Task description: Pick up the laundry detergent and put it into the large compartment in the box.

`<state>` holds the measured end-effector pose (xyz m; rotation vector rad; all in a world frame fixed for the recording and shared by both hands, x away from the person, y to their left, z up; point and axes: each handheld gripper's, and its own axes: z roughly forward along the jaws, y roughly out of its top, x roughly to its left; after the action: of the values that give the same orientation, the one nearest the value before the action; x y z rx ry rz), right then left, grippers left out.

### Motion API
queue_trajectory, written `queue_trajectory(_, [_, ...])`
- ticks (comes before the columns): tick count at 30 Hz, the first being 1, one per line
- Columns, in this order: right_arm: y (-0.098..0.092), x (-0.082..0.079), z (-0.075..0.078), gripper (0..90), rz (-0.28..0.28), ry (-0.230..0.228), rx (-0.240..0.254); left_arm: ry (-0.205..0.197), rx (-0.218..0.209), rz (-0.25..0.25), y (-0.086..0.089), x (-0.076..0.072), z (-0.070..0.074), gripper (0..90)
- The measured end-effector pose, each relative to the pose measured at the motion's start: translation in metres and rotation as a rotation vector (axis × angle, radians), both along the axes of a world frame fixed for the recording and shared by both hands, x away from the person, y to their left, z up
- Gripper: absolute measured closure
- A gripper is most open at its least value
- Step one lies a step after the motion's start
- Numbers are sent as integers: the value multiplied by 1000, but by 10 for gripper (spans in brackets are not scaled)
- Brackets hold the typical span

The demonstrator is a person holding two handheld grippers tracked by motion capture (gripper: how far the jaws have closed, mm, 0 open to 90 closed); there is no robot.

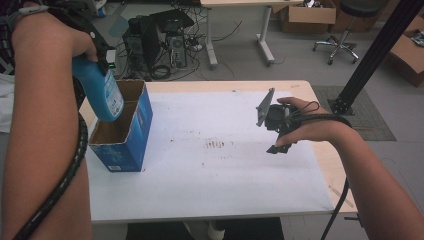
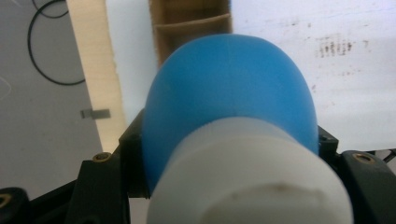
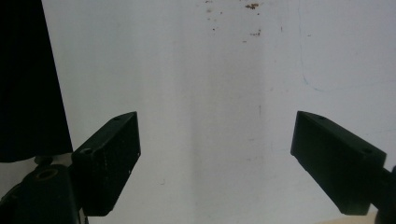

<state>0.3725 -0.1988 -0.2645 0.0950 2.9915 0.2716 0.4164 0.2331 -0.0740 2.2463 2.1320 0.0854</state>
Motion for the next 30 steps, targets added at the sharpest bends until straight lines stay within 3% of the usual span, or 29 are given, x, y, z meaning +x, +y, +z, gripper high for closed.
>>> queue_trajectory(10, [3, -1, -1, 158, 6, 2, -6, 20, -12, -8, 10, 6, -23, 381])
queue_trajectory(21, [0, -3, 1, 158, 1, -3, 3, 66, -15, -22, 14, 14, -71, 380])
queue_trajectory(30, [0, -2, 0, 158, 1, -2, 6, 94, -11, -22, 14, 17, -103, 380])
